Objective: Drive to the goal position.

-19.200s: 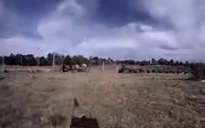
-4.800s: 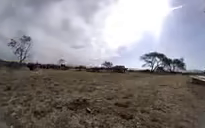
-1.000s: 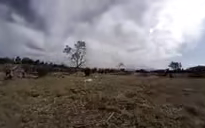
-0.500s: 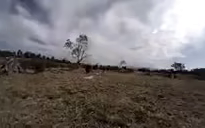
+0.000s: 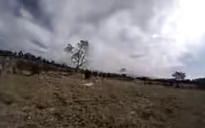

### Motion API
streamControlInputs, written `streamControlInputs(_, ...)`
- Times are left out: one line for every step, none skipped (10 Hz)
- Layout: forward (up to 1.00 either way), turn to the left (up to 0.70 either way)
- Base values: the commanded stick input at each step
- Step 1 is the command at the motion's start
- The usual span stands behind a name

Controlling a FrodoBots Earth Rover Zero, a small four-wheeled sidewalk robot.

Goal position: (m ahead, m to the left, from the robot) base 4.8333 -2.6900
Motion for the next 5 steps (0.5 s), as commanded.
streamControlInputs(0.7, 0.0)
streamControlInputs(0.7, 0.0)
streamControlInputs(0.7, 0.0)
streamControlInputs(0.7, 0.0)
streamControlInputs(0.7, 0.06)
